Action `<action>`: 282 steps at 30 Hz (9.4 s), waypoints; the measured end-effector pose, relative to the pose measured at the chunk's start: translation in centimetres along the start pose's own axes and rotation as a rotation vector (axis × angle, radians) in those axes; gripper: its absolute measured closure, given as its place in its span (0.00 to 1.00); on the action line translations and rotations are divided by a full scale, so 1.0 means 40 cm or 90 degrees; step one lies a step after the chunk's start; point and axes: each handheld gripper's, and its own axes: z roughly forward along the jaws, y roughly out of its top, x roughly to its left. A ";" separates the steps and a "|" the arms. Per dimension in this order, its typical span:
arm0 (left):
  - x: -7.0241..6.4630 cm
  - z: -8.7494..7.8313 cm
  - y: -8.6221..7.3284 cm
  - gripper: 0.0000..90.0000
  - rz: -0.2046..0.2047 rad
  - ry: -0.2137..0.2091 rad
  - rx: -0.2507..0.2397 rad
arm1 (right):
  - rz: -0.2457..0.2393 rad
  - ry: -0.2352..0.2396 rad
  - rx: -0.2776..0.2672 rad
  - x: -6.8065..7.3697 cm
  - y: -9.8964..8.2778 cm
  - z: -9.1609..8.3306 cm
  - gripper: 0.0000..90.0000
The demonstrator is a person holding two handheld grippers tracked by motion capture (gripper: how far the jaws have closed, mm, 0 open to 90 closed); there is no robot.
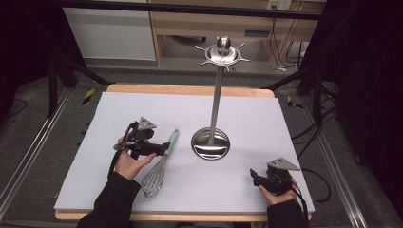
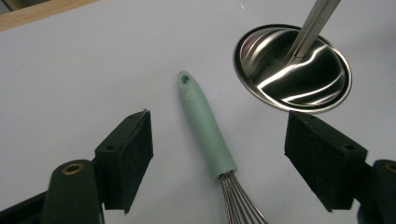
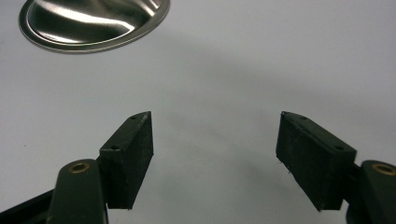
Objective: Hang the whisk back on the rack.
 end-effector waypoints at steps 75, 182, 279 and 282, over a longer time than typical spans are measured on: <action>-0.009 0.184 -0.007 0.59 -0.007 0.004 0.263 | -0.007 0.012 0.012 0.002 0.003 0.006 0.33; 0.017 -0.270 -0.073 0.77 -0.064 -0.019 -0.168 | -0.012 0.010 0.003 -0.002 -0.001 -0.008 0.34; -0.131 -0.258 0.231 0.77 0.052 -0.054 -0.265 | -0.007 0.009 -0.010 -0.007 0.003 0.007 0.28; -0.134 -0.255 0.236 0.77 0.053 -0.054 -0.263 | -0.008 0.009 -0.010 -0.007 0.003 0.007 0.28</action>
